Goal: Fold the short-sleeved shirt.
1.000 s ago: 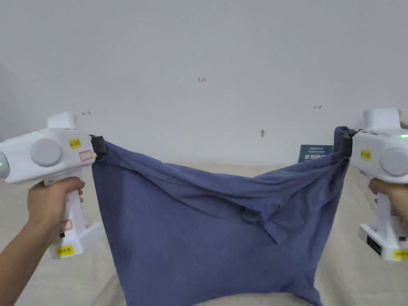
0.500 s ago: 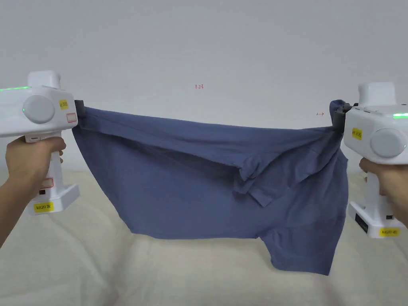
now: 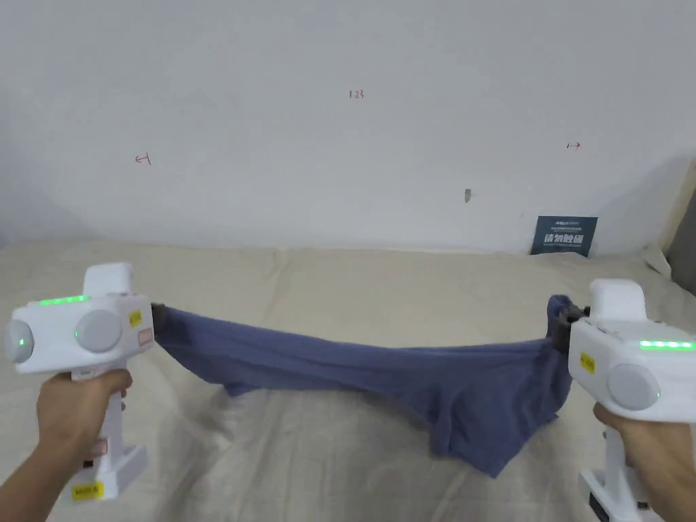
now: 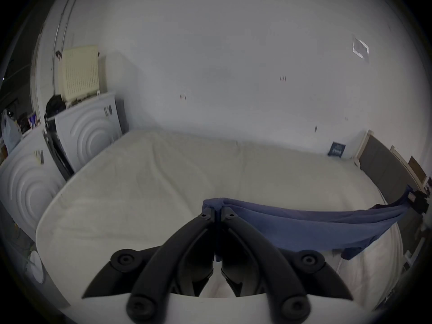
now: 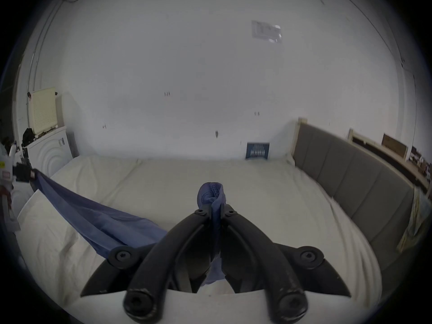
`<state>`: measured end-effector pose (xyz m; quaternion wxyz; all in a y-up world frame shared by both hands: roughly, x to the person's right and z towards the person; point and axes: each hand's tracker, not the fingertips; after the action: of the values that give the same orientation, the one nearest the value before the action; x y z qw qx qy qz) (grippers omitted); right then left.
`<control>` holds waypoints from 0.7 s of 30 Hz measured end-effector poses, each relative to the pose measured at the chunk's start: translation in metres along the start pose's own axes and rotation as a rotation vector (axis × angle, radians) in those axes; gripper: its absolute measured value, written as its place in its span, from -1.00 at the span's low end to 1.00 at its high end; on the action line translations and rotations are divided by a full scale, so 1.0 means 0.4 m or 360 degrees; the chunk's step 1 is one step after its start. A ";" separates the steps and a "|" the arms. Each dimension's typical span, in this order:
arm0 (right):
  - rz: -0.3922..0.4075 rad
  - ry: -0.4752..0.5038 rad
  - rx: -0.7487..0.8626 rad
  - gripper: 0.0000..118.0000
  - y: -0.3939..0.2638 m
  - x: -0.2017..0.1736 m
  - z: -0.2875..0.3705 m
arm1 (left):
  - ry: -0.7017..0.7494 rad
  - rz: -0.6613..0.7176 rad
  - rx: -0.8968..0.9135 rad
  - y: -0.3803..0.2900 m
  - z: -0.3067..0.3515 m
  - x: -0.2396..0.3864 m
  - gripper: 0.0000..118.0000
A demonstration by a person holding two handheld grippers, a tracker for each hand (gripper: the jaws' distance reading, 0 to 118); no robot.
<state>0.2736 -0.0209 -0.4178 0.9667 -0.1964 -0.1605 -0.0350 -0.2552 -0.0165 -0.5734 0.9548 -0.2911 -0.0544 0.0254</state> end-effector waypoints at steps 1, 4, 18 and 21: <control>-0.0016 0.0007 -0.0038 -0.92 -0.035 0.000 0.021 | -0.0007 0.0006 -0.0021 -0.044 0.008 -0.012 -0.95; -0.0023 -0.0001 -0.0092 -0.92 -0.128 0.016 0.078 | 0.0000 -0.0006 -0.0165 -0.167 0.042 -0.041 -0.95; -0.0106 -0.0028 -0.0331 -0.92 -0.495 0.061 0.428 | 0.0084 0.0005 -0.0556 -0.640 0.314 -0.187 -0.95; -0.0069 -0.0063 -0.0492 -0.92 -0.575 0.058 0.477 | 0.0088 0.0030 -0.0666 -0.708 0.353 -0.203 -0.95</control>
<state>0.2090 -0.1580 -0.1592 0.9206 -0.3401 -0.1762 -0.0762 -0.3479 -0.1798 -0.3059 0.8744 -0.4840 -0.0294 0.0144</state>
